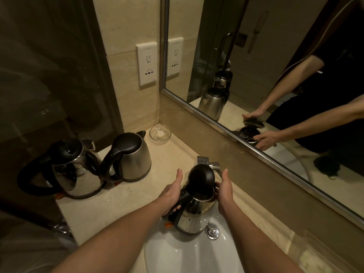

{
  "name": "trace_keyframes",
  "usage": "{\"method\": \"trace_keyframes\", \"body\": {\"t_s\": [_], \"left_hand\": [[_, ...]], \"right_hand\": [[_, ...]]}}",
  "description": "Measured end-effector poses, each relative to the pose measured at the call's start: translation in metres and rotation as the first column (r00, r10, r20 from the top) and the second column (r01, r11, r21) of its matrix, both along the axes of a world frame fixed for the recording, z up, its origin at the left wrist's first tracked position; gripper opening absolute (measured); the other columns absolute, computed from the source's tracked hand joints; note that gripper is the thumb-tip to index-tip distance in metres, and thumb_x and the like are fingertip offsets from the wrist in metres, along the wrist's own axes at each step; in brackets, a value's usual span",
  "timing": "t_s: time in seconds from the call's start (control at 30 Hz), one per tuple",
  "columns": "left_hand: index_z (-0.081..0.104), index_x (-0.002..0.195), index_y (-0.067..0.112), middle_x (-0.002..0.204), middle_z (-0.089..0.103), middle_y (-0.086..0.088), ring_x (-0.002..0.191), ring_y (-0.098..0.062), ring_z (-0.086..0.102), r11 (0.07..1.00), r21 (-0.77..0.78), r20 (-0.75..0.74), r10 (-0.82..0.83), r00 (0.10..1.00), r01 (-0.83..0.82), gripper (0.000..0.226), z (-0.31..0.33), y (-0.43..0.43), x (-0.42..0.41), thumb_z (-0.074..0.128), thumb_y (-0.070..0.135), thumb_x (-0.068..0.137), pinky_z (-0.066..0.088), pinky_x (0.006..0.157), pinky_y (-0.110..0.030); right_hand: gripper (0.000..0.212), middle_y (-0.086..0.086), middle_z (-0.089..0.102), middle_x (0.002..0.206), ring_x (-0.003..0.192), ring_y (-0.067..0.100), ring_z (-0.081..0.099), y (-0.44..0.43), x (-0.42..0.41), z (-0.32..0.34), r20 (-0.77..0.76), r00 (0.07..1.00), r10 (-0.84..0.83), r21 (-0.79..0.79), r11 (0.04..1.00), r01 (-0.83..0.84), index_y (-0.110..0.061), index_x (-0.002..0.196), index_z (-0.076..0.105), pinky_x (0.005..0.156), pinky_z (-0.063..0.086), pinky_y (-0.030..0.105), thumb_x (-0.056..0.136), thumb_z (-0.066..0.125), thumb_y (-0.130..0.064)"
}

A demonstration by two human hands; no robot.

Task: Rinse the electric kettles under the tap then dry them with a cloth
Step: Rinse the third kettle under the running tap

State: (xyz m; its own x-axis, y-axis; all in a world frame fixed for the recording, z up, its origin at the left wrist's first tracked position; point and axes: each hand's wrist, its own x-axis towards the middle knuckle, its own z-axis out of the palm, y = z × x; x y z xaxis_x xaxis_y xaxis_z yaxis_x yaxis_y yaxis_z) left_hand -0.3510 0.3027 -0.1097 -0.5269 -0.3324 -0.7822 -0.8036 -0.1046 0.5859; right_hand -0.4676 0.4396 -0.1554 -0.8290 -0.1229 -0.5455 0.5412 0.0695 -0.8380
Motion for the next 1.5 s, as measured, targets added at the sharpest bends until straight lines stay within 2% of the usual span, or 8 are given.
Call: {"method": "trace_keyframes", "body": {"t_s": [0.43,0.7,0.87,1.03,1.17,1.27,1.4,1.5], "left_hand": [[0.053,0.142,0.005,0.061,0.058,-0.004,0.054,-0.016,0.053,1.0,-0.011,0.002,-0.017,1.0,0.017,0.123,-0.005,-0.004,-0.004,0.005,0.095,0.074,0.046,0.054,-0.027],[0.061,0.132,0.003,0.049,0.051,-0.004,0.05,-0.019,0.051,1.0,0.004,-0.004,-0.03,1.0,0.03,0.127,-0.008,-0.006,-0.002,0.004,0.098,0.07,0.047,0.06,-0.03],[0.065,0.107,0.022,0.061,0.056,-0.007,0.067,-0.024,0.058,1.0,-0.001,-0.03,-0.005,1.0,0.005,0.106,-0.007,-0.003,-0.003,0.005,0.099,0.067,0.05,0.069,-0.035],[0.053,0.112,0.03,0.073,0.061,-0.011,0.075,-0.026,0.061,1.0,-0.014,-0.052,-0.001,0.999,0.0,0.092,-0.003,-0.001,-0.002,0.006,0.097,0.07,0.054,0.074,-0.037],[0.057,0.12,0.025,0.078,0.065,-0.011,0.083,-0.027,0.068,1.0,-0.011,-0.047,0.003,0.999,-0.003,0.102,-0.004,-0.003,-0.002,0.005,0.097,0.071,0.054,0.071,-0.035],[0.065,0.123,0.013,0.057,0.055,-0.006,0.059,-0.022,0.057,1.0,-0.001,-0.042,-0.015,0.999,0.015,0.124,-0.008,-0.007,0.0,0.004,0.102,0.061,0.052,0.069,-0.035],[0.065,0.123,0.014,0.054,0.053,-0.005,0.056,-0.023,0.054,0.999,-0.023,-0.036,-0.039,0.999,0.038,0.142,-0.01,-0.009,0.001,0.002,0.108,0.038,0.05,0.065,-0.035],[0.061,0.134,0.01,0.054,0.053,-0.005,0.055,-0.021,0.053,0.999,-0.018,-0.019,-0.047,0.999,0.047,0.134,-0.004,-0.008,0.002,0.004,0.104,0.056,0.048,0.061,-0.032]], "right_hand": [[0.099,0.013,0.04,0.153,0.139,0.036,0.038,-0.001,-0.001,-0.002,0.029,0.999,-0.025,-0.001,1.0,0.025,-0.033,0.151,0.03,0.112,0.03,0.06,0.067,0.031,-0.086],[0.106,0.012,0.041,0.152,0.138,0.036,0.039,-0.001,0.002,0.002,0.023,1.0,-0.016,-0.003,1.0,0.016,-0.032,0.151,0.031,0.112,0.031,0.06,0.062,0.032,-0.089],[0.1,0.012,0.039,0.154,0.14,0.035,0.036,-0.001,0.003,0.004,0.026,0.999,-0.018,-0.004,1.0,0.018,-0.031,0.152,0.031,0.114,0.029,0.059,0.067,0.032,-0.084],[0.1,0.011,0.037,0.155,0.142,0.035,0.034,0.0,0.004,0.007,0.028,1.0,-0.009,-0.002,1.0,0.009,-0.03,0.152,0.031,0.114,0.027,0.059,0.068,0.032,-0.084],[0.096,0.011,0.039,0.154,0.141,0.035,0.036,-0.002,0.006,0.011,0.033,0.999,-0.017,-0.001,1.0,0.017,-0.031,0.151,0.034,0.115,0.027,0.059,0.071,0.031,-0.083],[0.093,0.011,0.04,0.153,0.14,0.035,0.037,-0.003,0.008,0.013,0.036,0.999,-0.02,-0.009,1.0,0.02,-0.031,0.151,0.033,0.114,0.028,0.058,0.073,0.032,-0.082],[0.095,0.01,0.038,0.155,0.141,0.034,0.036,-0.004,0.011,0.015,0.044,0.999,-0.032,-0.019,0.999,0.032,-0.032,0.152,0.032,0.115,0.028,0.058,0.072,0.033,-0.083],[0.095,0.01,0.038,0.155,0.141,0.034,0.036,-0.003,0.011,0.016,0.047,0.998,-0.038,-0.029,0.999,0.04,-0.031,0.152,0.033,0.115,0.028,0.057,0.072,0.032,-0.083]]}}
